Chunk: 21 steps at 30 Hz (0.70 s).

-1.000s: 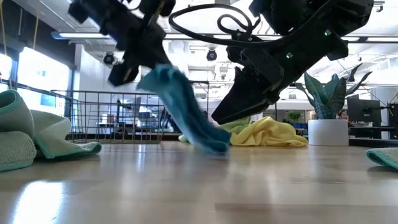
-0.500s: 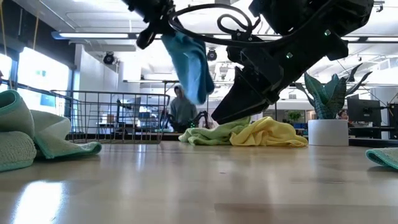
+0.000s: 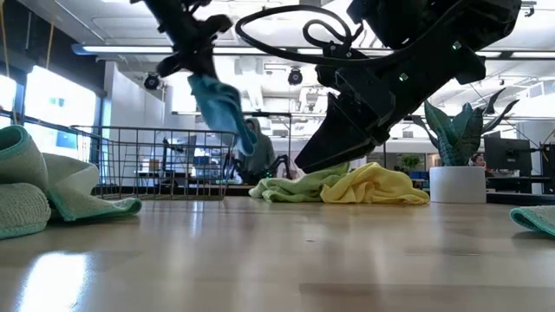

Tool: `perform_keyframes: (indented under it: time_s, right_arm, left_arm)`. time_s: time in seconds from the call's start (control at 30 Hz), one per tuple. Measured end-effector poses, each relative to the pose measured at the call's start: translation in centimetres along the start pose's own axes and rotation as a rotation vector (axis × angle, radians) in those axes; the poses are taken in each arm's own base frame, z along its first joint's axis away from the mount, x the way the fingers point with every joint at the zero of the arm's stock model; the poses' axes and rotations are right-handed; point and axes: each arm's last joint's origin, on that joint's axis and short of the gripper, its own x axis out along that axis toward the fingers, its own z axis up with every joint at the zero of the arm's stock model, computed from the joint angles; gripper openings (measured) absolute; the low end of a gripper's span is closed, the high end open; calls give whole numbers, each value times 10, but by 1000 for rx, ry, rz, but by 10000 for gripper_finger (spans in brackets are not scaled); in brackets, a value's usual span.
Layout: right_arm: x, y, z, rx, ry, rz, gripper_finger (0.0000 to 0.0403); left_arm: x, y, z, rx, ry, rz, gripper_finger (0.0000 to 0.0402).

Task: Fold microfiber towels
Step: Put the folded blue towel into the wire basket

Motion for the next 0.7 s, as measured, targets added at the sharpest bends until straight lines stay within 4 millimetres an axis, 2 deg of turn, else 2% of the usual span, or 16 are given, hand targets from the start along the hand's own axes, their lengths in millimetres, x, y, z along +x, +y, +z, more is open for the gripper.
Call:
perform_keyframes:
  time_s: [0.3, 0.43, 0.6, 0.7]
  right_arm:
    - [0, 0, 0, 0, 0, 0, 220]
    - [0, 0, 0, 0, 0, 0, 220]
    - [0, 0, 0, 0, 0, 0, 220]
    - [0, 0, 0, 0, 0, 0, 220]
  left_arm:
    - [2, 27, -15, 51, 165, 206, 0]
    - [17, 37, -32, 77, 217, 297, 0]
    - [42, 55, -63, 98, 308, 390, 0]
    - [50, 67, -77, 86, 361, 433, 0]
